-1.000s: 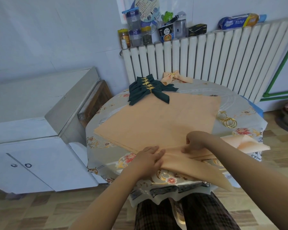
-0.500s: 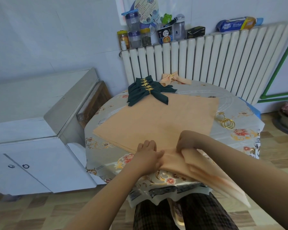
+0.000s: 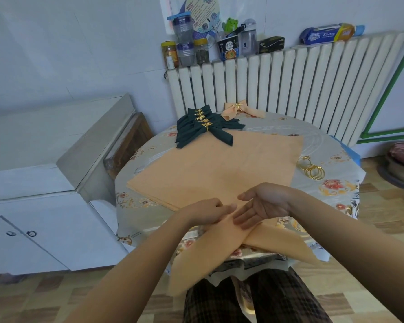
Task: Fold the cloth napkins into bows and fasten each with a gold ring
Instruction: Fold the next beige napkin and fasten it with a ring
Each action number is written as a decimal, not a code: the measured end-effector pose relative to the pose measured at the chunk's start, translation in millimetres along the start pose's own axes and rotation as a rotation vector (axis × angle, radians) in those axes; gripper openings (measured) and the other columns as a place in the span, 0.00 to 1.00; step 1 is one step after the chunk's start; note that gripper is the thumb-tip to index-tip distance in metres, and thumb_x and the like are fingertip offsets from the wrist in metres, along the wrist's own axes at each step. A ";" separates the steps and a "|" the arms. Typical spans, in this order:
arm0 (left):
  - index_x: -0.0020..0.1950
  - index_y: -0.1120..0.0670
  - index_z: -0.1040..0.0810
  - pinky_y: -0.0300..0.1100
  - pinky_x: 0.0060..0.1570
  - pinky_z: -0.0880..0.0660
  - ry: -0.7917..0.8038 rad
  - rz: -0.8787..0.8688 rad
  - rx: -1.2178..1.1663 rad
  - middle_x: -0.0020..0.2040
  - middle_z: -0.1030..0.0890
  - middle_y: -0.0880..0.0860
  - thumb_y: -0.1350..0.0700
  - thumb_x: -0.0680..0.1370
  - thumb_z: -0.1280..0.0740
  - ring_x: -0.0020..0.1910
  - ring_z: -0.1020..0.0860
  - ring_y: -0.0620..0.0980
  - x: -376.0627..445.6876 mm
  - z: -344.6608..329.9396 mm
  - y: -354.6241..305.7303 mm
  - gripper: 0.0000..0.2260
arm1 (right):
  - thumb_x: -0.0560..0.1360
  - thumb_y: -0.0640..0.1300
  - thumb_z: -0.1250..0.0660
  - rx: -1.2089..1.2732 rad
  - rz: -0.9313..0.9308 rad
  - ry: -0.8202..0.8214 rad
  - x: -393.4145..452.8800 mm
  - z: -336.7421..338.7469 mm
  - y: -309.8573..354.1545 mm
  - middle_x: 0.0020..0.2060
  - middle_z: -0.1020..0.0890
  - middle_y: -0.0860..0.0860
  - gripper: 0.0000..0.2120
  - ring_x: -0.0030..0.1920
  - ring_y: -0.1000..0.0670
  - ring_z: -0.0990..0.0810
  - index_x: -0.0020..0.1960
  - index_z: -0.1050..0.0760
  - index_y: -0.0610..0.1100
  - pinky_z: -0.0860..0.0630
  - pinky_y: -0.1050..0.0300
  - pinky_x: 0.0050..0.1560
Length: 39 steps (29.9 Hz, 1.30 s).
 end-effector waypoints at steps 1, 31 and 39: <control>0.65 0.55 0.31 0.46 0.54 0.29 0.008 0.007 0.061 0.60 0.25 0.53 0.38 0.77 0.39 0.54 0.27 0.50 0.9 -0.7 1.3 0.26 | 0.81 0.38 0.49 -0.025 0.017 -0.007 -0.9 -2.2 -0.2 0.60 0.29 0.27 0.24 0.53 0.33 0.23 0.73 0.52 0.33 0.22 0.42 0.50; 0.77 0.49 0.50 0.41 0.74 0.60 -0.355 -0.466 0.452 0.78 0.46 0.52 0.40 0.79 0.58 0.76 0.50 0.48 -0.2 -49.0 39.6 0.29 | 0.72 0.59 0.44 -1.591 1.058 -0.630 14.0 1.8 -58.1 0.52 0.17 0.49 0.17 0.40 0.49 0.19 0.52 0.20 0.60 0.21 0.57 0.38; 0.76 0.40 0.47 0.46 0.71 0.39 -0.308 -0.484 0.271 0.74 0.36 0.47 0.54 0.82 0.46 0.72 0.37 0.48 6.1 -28.5 50.7 0.23 | 0.73 0.56 0.44 -1.634 1.204 -0.599 13.1 6.5 -33.6 0.43 0.15 0.57 0.17 0.31 0.52 0.21 0.54 0.19 0.57 0.28 0.63 0.26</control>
Point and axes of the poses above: each hand's wrist, its own x-axis towards the middle knuckle, its own z-axis out of the back of the hand, y = z × x, the point moved 3 cm from there along x, towards the middle knuckle
